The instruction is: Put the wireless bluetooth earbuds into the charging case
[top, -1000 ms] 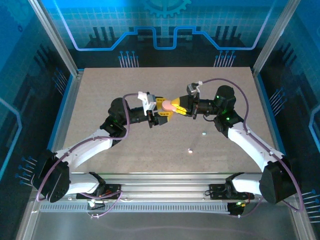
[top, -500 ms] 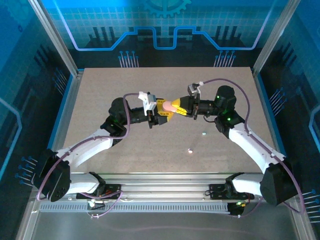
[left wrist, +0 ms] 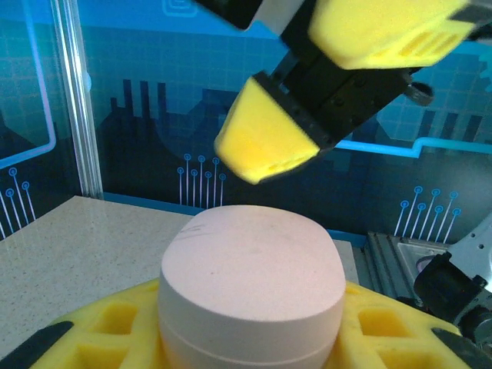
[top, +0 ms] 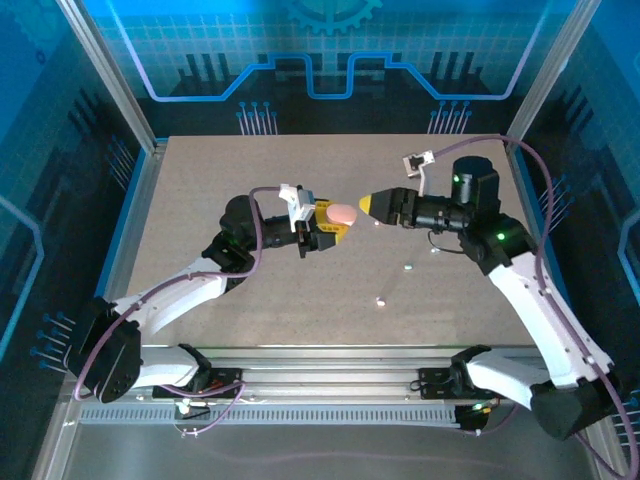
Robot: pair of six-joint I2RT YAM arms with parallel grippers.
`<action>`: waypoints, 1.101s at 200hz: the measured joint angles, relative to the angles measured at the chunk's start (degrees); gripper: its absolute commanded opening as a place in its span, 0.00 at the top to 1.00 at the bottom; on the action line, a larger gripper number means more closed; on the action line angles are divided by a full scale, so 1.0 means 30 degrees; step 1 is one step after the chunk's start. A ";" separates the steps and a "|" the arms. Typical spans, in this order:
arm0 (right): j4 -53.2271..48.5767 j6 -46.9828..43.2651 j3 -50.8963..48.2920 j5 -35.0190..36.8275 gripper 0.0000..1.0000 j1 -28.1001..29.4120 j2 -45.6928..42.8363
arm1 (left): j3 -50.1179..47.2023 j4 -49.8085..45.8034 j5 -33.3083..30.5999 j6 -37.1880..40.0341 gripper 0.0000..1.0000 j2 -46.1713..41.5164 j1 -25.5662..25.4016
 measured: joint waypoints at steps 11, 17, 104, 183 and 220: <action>-0.0911 -0.1661 0.0175 0.0663 0.29 0.0146 -0.0284 | 0.0000 0.0007 -0.0015 -0.0007 0.70 0.0000 0.0000; -0.1355 -0.2375 0.0277 0.0896 0.28 0.0277 -0.0313 | 0.0000 0.0000 -0.0015 -0.0007 0.70 0.0000 0.0000; -0.4189 -0.6783 0.1559 0.3242 0.27 0.2324 0.1719 | 0.0000 0.0007 -0.0015 -0.0401 0.69 0.0117 -0.0146; -0.4656 -0.7766 0.2025 0.4772 0.28 0.2951 0.2251 | -0.0007 0.0007 -0.0073 -0.0503 0.70 0.0321 -0.0146; -0.4510 -0.7774 0.2033 0.5362 0.28 0.3082 0.2157 | 0.0000 -0.0073 -0.0153 -0.0488 0.70 0.0342 -0.0138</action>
